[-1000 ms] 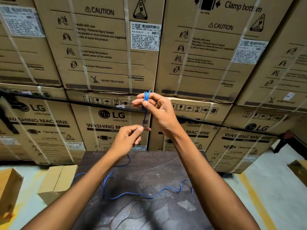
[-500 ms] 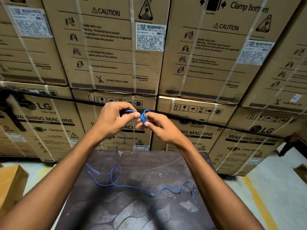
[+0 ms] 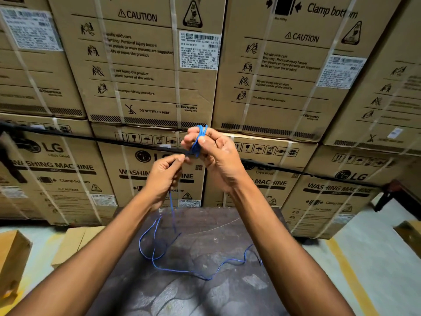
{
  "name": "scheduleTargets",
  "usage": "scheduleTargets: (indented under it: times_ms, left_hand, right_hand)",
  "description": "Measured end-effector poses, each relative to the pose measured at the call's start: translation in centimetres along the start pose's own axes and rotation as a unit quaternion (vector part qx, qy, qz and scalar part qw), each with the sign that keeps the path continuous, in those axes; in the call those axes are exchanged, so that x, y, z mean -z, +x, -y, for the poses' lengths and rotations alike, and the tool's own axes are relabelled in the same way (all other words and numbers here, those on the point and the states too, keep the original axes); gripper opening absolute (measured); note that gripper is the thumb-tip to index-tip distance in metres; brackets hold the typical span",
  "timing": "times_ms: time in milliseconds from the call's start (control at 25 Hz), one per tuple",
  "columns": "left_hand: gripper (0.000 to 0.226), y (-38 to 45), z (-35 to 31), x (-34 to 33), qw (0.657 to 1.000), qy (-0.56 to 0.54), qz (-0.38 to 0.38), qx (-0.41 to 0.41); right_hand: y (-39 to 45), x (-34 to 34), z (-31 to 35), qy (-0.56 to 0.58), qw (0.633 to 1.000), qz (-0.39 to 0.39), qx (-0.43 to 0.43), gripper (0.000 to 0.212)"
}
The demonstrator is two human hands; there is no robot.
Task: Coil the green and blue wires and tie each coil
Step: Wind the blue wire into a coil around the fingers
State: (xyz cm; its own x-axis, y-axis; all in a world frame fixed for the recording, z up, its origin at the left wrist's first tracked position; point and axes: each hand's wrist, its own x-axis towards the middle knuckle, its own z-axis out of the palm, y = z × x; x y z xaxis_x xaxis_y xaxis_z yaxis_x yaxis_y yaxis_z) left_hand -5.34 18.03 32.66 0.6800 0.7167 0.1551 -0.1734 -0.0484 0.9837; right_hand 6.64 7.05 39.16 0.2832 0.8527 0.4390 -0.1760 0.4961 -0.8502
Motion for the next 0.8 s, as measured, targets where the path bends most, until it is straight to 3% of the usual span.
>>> scheduleTargets:
  times_ms: [200, 280, 400, 520, 600, 680, 800]
  left_hand:
    - [0.031, -2.2, 0.8, -0.2, 0.982, 0.146, 0.079, -0.090]
    - [0.035, -2.6, -0.2, 0.4, 0.955, 0.252, 0.090, -0.125]
    - [0.025, -2.5, -2.3, 2.3, 0.920, 0.350, 0.031, -0.175]
    - [0.015, -1.4, -4.0, 3.8, 0.911, 0.351, -0.029, -0.213]
    - [0.010, -0.3, -4.4, 3.9, 0.919, 0.326, -0.023, -0.221]
    - [0.007, 0.7, -4.9, 3.6, 0.940, 0.259, -0.026, -0.218]
    - [0.005, 1.6, -5.4, 3.0, 0.971, 0.146, -0.062, -0.179]
  right_hand:
    - [1.5, 0.3, -1.0, -0.218, 0.971, -0.055, 0.080, 0.023]
    - [1.2, 0.9, -2.0, -0.352, 0.931, -0.041, 0.092, 0.023]
    - [0.6, 3.0, -3.2, -0.512, 0.857, 0.014, 0.065, 0.020]
    - [-0.2, 4.0, -3.6, -0.474, 0.877, 0.073, -0.026, 0.016]
    - [-0.6, 3.2, -3.3, -0.420, 0.893, 0.140, -0.083, 0.017]
    - [-0.8, 2.5, -2.4, -0.302, 0.929, 0.180, -0.113, 0.018]
    - [-1.0, 2.1, -0.9, -0.144, 0.967, 0.175, -0.119, 0.021]
